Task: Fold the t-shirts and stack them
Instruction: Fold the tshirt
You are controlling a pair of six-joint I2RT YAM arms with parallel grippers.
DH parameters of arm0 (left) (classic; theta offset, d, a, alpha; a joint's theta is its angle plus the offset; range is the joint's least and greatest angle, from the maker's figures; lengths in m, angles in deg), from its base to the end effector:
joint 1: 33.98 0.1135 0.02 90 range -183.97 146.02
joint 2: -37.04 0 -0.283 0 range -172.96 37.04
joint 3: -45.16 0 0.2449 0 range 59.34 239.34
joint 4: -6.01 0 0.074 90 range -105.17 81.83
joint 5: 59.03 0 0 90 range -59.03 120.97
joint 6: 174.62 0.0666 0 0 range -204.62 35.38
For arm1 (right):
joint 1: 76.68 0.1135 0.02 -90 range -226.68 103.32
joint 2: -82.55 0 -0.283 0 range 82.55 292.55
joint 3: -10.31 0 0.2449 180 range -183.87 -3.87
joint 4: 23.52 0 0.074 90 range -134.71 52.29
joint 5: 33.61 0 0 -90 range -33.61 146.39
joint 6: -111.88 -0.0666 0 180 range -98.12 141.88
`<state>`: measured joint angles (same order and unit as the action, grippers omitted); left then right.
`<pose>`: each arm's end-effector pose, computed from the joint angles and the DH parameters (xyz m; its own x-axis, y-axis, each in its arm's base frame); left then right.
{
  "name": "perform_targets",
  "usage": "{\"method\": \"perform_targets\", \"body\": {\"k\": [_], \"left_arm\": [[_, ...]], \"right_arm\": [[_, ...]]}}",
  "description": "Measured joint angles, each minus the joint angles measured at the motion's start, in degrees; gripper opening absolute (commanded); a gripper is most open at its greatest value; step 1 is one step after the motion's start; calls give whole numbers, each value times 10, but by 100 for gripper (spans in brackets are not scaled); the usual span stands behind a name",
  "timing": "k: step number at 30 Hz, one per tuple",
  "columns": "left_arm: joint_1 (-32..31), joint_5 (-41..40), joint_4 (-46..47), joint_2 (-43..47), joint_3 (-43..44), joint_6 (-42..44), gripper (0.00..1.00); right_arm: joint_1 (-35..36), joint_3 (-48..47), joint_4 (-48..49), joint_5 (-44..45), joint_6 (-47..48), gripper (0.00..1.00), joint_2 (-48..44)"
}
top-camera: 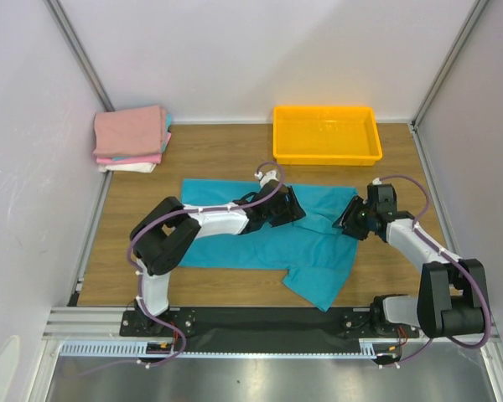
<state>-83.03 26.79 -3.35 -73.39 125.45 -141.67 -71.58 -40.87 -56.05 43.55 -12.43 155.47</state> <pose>0.2913 -0.3283 0.1664 -0.8279 -0.3229 -0.4586 0.0398 0.7818 -0.6223 0.2432 0.0366 0.1805 -0.7896 0.4813 -0.3807 0.2774 0.8333 0.4782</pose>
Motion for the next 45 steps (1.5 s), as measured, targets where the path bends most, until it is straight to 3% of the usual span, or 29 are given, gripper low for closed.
{"method": "perform_targets", "body": {"k": [6, 18, 22, 30, 34, 45], "left_arm": [[-10, 4, 2, -13, 0, -10, 61], [-11, 3, 3, -22, 0, -16, 39], [-11, 3, 3, -22, 0, -16, 27], [-11, 3, -13, -22, 0, -15, 15], [-11, 0, -31, -20, 6, -15, 13], [-11, 1, -93, 7, 51, -14, 13]], "right_arm": [[0, 0, 3, -8, 3, 47, 8], [-1, 9, 21, -19, 4, 43, 22], [-1, 12, 27, -24, 4, 31, 26], [-1, 13, 42, -37, 4, 9, 37], [-1, 13, 46, -42, 4, 0, 37], [-2, -4, 17, -35, 9, 0, 21]]}}
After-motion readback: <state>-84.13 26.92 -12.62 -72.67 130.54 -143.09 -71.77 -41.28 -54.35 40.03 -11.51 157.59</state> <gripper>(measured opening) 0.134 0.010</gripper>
